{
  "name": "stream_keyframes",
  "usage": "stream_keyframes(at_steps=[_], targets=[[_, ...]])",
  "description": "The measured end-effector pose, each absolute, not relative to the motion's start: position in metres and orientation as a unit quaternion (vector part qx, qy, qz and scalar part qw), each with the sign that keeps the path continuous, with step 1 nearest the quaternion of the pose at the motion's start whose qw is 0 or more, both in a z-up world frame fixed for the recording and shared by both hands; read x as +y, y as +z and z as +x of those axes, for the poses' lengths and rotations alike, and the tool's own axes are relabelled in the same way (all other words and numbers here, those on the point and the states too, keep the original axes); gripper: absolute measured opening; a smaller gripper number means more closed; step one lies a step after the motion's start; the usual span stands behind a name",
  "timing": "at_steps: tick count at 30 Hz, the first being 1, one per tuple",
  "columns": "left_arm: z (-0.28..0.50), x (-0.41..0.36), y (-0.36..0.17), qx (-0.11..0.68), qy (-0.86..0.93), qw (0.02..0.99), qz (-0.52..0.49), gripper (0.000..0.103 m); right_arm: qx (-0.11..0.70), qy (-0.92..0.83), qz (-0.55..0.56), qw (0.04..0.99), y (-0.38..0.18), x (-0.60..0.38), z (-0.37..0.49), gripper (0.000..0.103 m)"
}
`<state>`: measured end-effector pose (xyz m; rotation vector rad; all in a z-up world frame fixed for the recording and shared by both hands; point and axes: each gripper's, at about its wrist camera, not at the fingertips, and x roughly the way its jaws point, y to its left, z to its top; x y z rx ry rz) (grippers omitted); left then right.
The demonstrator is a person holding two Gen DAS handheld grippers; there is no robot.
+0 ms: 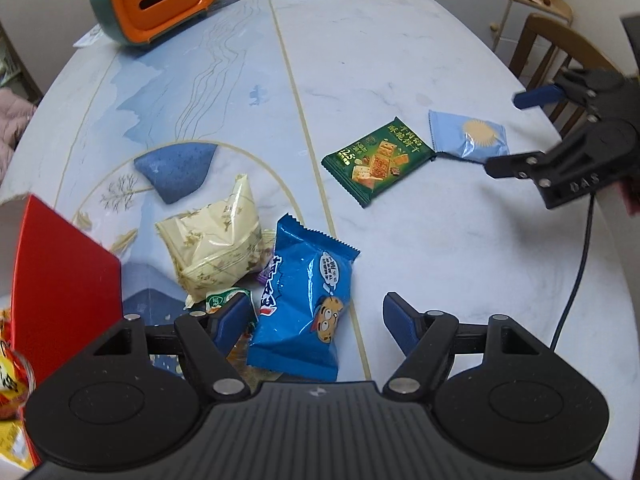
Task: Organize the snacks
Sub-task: 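Grasp the blue cookie bag with the left tool while the right tool grasps the light-blue biscuit packet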
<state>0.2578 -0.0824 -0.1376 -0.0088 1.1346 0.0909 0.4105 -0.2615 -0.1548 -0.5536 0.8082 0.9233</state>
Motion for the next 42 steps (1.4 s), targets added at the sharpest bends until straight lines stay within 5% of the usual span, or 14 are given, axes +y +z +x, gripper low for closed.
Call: stream_keyframes(at_steps=[14, 19, 28, 42], targets=[[0.265, -0.114, -0.157, 0.526, 0.057, 0.843, 0.099, 0.073, 0.367, 0.454, -0.274, 0.765, -0.174, -0.249, 0.417, 0.086], [0.265, -0.121, -0.161, 0.528, 0.055, 0.84, 0.111, 0.072, 0.379, 0.461, -0.253, 0.761, -0.173, -0.253, 0.418, 0.074], [0.265, -0.124, -0.16, 0.526, 0.06, 0.843, 0.098, 0.044, 0.39, 0.427, -0.217, 0.787, -0.171, -0.258, 0.404, 0.046], [0.232, -0.118, -0.141, 0.516, 0.069, 0.854, 0.025, 0.038, 0.416, 0.38, -0.157, 0.811, -0.157, -0.275, 0.334, 0.046]])
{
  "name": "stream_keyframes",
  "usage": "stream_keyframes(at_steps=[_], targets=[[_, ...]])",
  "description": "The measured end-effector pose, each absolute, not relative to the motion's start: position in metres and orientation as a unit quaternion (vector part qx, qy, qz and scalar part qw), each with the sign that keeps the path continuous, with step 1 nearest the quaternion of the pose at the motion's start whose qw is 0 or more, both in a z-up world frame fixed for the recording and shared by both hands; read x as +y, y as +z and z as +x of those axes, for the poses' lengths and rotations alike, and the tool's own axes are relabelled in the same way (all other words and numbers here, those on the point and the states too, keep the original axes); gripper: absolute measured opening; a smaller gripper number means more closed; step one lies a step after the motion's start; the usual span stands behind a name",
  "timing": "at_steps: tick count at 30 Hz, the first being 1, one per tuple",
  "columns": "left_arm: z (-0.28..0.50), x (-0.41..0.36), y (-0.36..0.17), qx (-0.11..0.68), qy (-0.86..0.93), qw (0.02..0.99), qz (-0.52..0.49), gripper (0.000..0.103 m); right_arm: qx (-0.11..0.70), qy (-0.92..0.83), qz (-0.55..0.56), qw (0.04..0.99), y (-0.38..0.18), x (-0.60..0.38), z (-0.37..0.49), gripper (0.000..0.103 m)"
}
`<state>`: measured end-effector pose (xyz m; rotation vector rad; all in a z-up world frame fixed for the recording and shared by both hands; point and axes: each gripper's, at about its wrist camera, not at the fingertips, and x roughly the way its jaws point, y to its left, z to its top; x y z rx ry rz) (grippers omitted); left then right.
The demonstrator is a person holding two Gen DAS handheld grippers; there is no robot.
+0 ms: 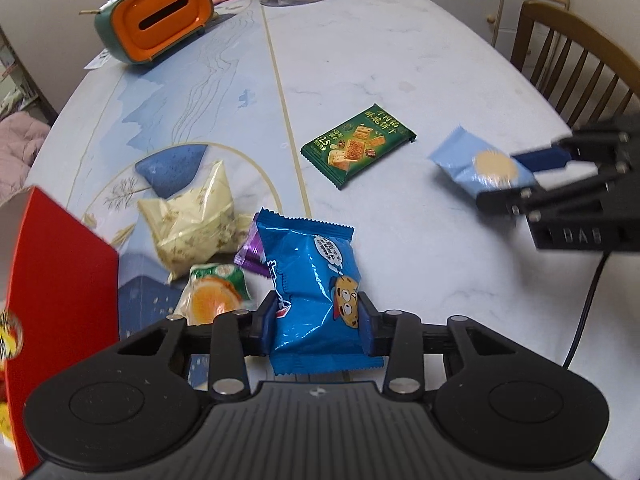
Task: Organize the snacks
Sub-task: 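Grasp the blue cookie bag with the left tool while the right tool grasps the light-blue biscuit packet, then lift both snacks and carry them over the red-white box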
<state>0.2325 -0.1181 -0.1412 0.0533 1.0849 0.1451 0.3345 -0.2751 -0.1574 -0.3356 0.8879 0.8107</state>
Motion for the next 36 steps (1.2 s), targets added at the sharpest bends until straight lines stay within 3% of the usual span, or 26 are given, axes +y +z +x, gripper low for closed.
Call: stream_keyframes(at_steps=[18, 36], targets=[[0.149, -0.083, -0.069, 0.471, 0.071, 0.878, -0.042, 0.038, 0.398, 0.388, -0.118, 0.823, -0.083, -0.261, 0.222, 0.046], [0.056, 0.032, -0.006, 0.404, 0.1, 0.906, -0.076, 0.038, 0.347, 0.426, -0.112, 0.828, -0.014, -0.156, 0.134, 0.046]])
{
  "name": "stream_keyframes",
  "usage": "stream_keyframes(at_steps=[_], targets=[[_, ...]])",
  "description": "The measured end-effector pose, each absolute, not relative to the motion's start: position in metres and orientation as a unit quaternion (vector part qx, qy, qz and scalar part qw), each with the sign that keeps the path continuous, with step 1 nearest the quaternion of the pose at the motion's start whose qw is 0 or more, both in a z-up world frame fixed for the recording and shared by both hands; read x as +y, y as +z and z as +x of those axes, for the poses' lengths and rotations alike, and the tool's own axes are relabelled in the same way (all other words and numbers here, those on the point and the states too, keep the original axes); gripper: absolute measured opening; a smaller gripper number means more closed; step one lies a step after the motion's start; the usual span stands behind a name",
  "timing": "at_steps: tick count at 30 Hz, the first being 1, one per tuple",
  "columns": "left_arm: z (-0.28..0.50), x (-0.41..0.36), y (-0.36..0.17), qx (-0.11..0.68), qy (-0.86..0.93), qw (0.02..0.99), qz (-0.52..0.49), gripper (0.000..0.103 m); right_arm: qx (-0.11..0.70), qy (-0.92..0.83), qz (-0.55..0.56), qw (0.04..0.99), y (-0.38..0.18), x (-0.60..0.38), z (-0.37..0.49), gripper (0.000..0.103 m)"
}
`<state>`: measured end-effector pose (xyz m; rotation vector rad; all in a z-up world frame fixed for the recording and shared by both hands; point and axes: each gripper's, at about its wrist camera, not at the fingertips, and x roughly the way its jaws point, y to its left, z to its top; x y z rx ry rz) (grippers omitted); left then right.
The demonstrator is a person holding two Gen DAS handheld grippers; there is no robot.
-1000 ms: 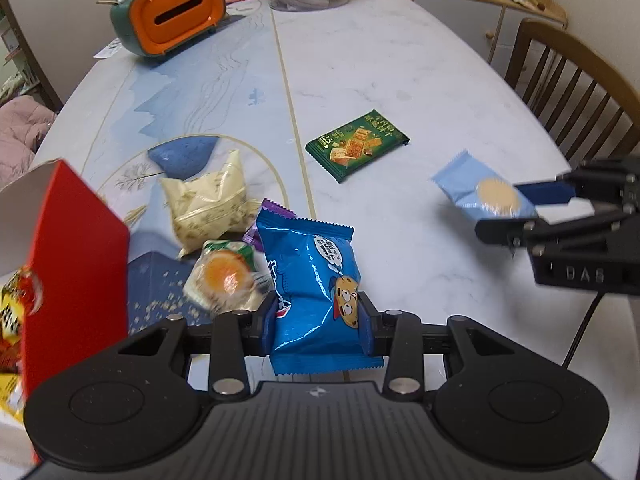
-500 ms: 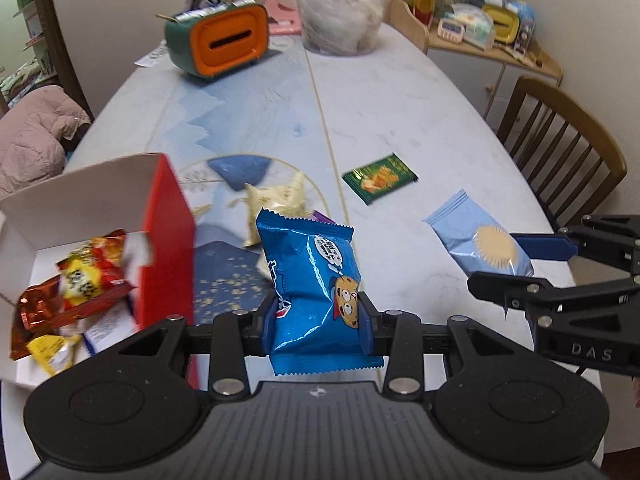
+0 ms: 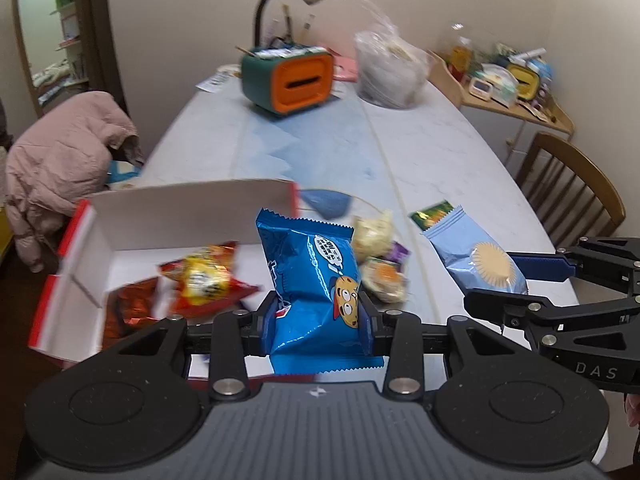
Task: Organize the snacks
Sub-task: 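Lift both snacks and carry them over the red-white box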
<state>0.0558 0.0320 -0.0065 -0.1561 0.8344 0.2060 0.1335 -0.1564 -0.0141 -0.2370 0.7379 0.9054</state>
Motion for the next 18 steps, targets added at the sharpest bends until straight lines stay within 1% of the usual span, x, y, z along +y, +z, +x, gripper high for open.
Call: stream_keyframes(at_steps=[10, 18], targets=[[0.022, 0.108, -0.003, 0.395, 0.134, 0.905, -0.087, 0.038, 0.339, 0.439, -0.121, 0.824, -0.01, -0.077, 0.112, 0.046], [0.014, 0.164, -0.014, 0.407, 0.156, 0.895, -0.093, 0.038, 0.345, 0.43, -0.142, 0.822, -0.026, -0.024, 0.108, 0.046]])
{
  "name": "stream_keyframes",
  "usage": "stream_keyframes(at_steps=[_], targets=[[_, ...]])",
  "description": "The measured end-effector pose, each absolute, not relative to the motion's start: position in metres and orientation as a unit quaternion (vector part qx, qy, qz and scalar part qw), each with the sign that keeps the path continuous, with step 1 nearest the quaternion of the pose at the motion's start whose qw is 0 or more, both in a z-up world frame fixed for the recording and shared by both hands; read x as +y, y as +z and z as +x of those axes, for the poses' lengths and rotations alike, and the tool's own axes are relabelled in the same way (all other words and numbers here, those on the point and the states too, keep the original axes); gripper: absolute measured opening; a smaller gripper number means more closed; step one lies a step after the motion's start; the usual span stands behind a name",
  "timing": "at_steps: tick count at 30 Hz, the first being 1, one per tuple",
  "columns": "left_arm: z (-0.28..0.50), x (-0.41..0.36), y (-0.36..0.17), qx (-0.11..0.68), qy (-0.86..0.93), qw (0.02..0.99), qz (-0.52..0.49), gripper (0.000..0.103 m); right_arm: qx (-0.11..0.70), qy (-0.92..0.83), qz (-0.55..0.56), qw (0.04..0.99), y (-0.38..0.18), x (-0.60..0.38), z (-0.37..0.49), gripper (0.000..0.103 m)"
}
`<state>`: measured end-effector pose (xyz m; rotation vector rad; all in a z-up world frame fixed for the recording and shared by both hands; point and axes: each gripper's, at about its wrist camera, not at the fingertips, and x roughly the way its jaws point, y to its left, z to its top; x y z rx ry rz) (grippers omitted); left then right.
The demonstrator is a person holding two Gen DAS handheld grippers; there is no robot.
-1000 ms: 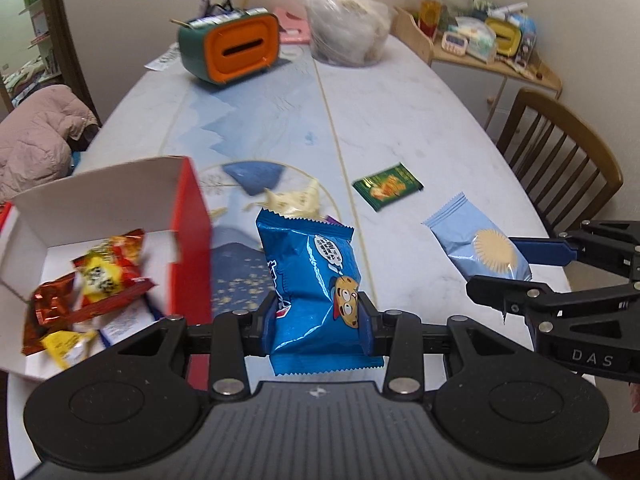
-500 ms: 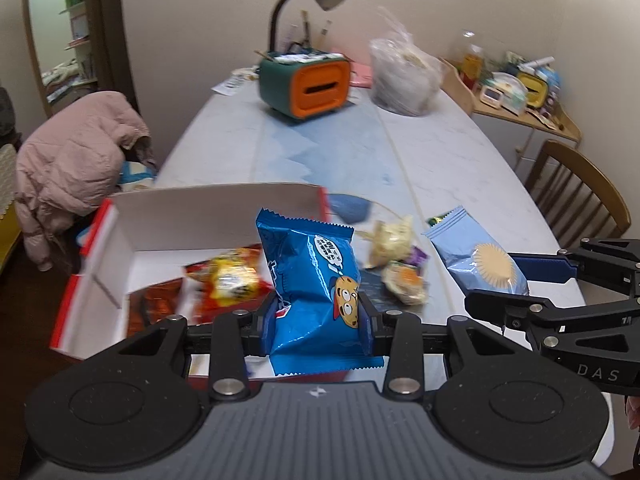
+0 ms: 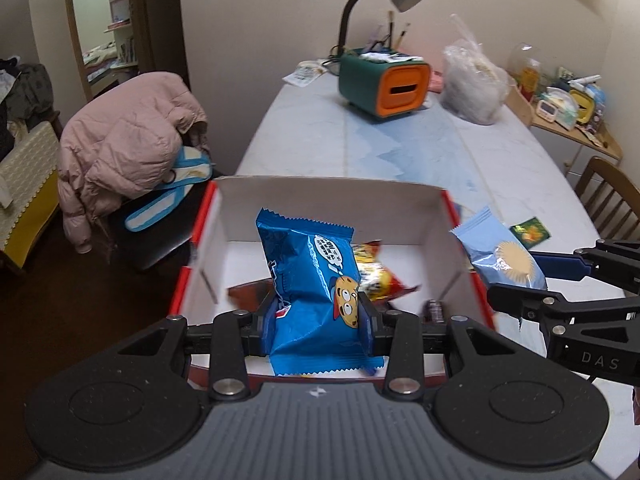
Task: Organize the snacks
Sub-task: 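Lift both snacks and carry them over the red-white box, then open both tools to drop the cookie bag and biscuit packet into the box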
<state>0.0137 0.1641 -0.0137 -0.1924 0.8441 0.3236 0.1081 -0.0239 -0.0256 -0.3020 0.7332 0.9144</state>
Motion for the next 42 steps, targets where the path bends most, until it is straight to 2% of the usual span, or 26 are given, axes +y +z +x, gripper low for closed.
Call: stream_keyframes(at_steps=[11, 35, 42], targets=[[0.035, 0.208, -0.048, 0.445, 0.164, 0.877, -0.082, 0.038, 0.381, 0.405, -0.169, 0.814, -0.066, 0.022, 0.11, 0.046], [0.078, 0.199, -0.106, 0.508, 0.117, 0.853, -0.039, 0.038, 0.417, 0.391, -0.185, 0.799, -0.107, 0.054, 0.11, 0.047], [0.078, 0.195, -0.105, 0.506, 0.115, 0.854, -0.029, 0.04, 0.414, 0.388, -0.192, 0.801, -0.107, 0.056, 0.11, 0.055]])
